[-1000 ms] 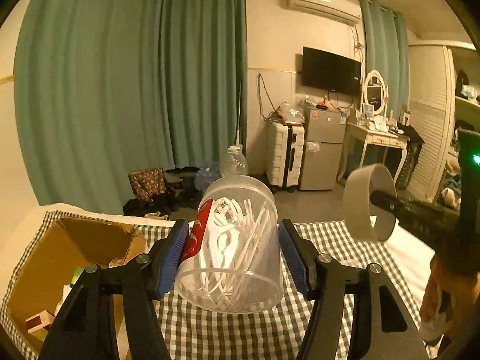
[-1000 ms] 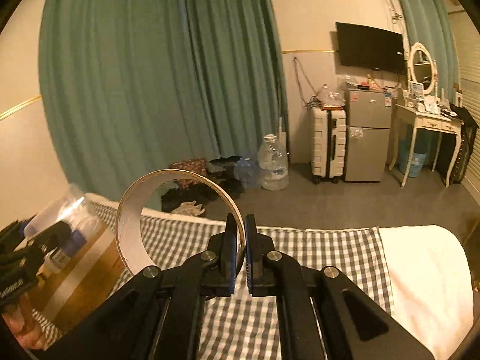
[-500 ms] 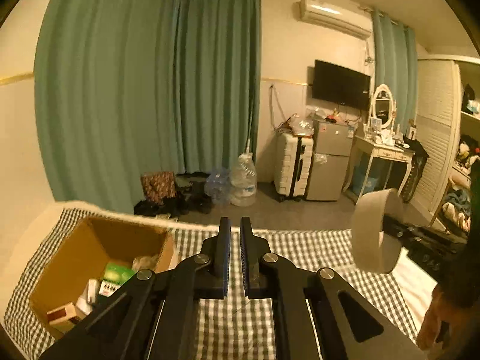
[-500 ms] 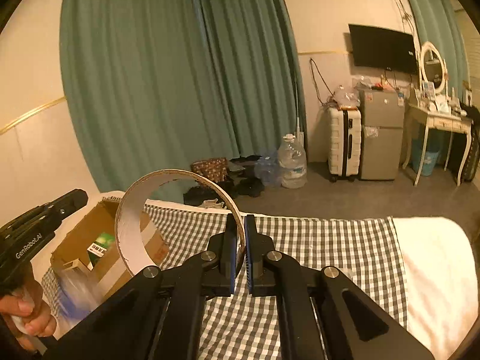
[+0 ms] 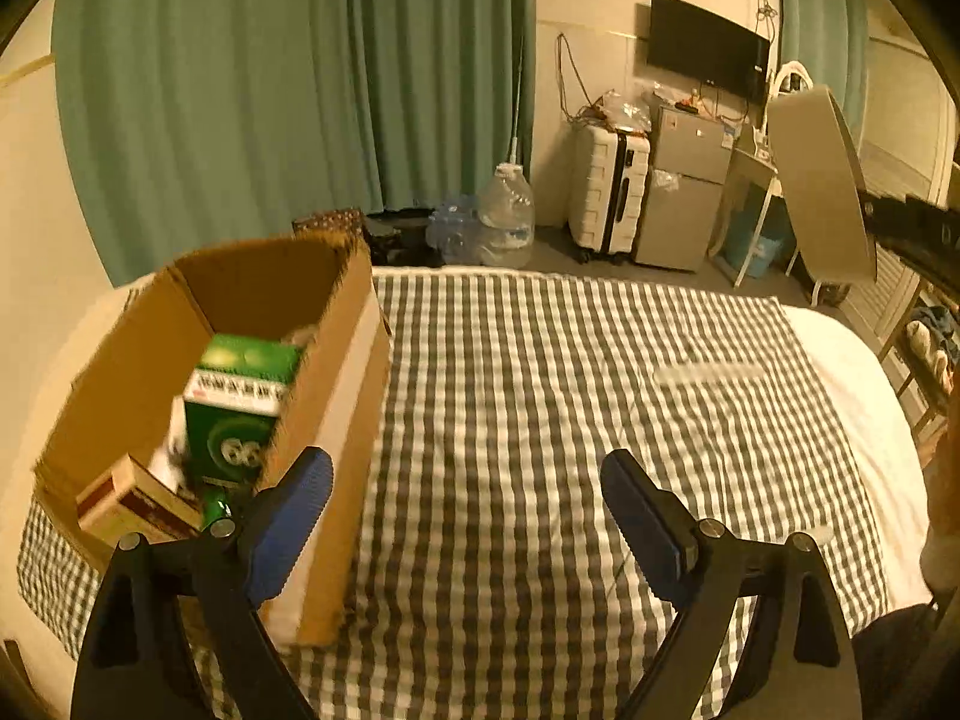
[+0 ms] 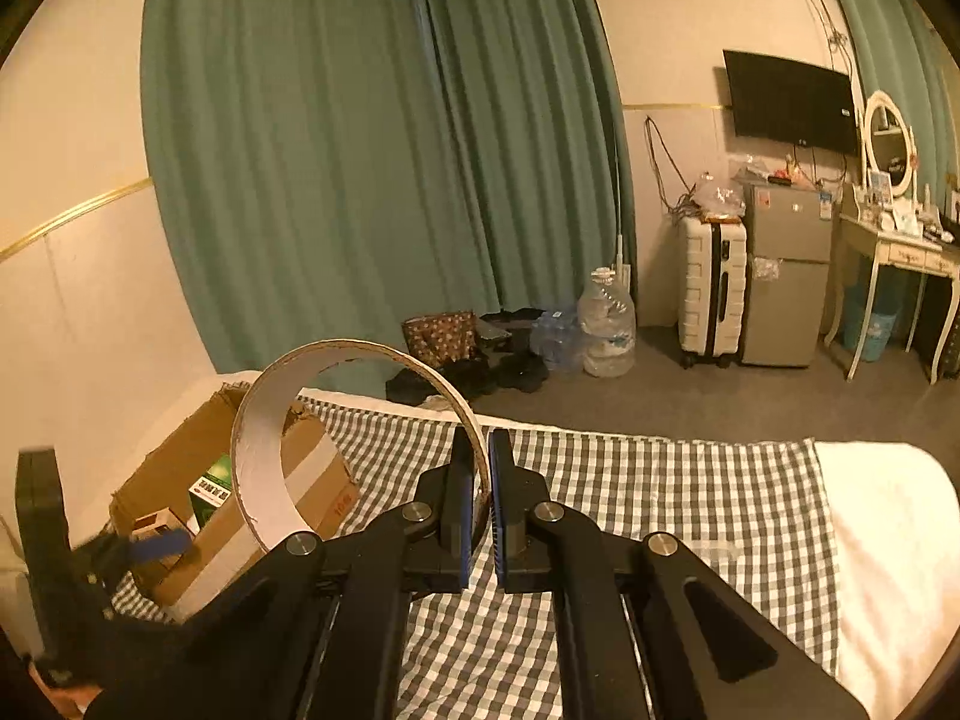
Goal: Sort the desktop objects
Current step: 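Move the left tool to the blue-labelled floss jar and grasp it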
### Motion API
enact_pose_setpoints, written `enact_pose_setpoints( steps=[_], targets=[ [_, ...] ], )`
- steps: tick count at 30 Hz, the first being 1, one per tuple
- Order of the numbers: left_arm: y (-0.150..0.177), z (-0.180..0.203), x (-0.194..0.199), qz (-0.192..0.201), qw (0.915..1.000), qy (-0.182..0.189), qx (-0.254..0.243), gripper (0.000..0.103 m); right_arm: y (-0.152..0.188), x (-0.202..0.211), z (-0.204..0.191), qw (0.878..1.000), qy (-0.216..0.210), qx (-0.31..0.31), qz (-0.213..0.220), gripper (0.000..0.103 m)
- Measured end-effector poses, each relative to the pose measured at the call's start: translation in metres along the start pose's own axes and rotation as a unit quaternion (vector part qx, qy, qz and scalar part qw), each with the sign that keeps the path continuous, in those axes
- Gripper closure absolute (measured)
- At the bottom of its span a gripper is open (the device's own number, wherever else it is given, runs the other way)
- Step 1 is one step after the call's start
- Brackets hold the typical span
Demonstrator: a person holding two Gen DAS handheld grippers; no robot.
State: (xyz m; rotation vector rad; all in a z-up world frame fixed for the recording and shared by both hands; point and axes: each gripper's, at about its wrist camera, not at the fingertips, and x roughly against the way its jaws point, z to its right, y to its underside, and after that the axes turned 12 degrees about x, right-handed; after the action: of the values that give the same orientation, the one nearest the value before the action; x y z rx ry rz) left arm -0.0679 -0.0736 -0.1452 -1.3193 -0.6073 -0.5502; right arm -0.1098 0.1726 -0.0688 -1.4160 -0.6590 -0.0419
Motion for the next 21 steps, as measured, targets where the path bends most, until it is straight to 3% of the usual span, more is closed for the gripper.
enact_pose_setpoints(
  steps=[6, 11, 15, 21],
  targets=[
    [0.011, 0.012, 0.024, 0.029, 0.9996, 0.004, 0.001, 0.006, 0.002, 0.013, 0.01, 1.0, -0.002, -0.017, 0.008, 0.098],
    [0.051, 0.022, 0.028, -0.004, 0.9996, 0.006, -0.026, 0.005, -0.002, 0.03, 0.019, 0.999, -0.003, -0.028, 0.023, 0.098],
    [0.091, 0.027, 0.027, -0.014, 0.9986, -0.023, -0.046, 0.005, -0.004, 0.039, 0.019, 0.999, -0.004, -0.03, 0.029, 0.098],
    [0.133, 0.027, 0.031, -0.028, 0.9973, -0.064, -0.024, 0.005, -0.009, 0.054, 0.018, 0.999, -0.001, -0.027, 0.044, 0.098]
  ],
)
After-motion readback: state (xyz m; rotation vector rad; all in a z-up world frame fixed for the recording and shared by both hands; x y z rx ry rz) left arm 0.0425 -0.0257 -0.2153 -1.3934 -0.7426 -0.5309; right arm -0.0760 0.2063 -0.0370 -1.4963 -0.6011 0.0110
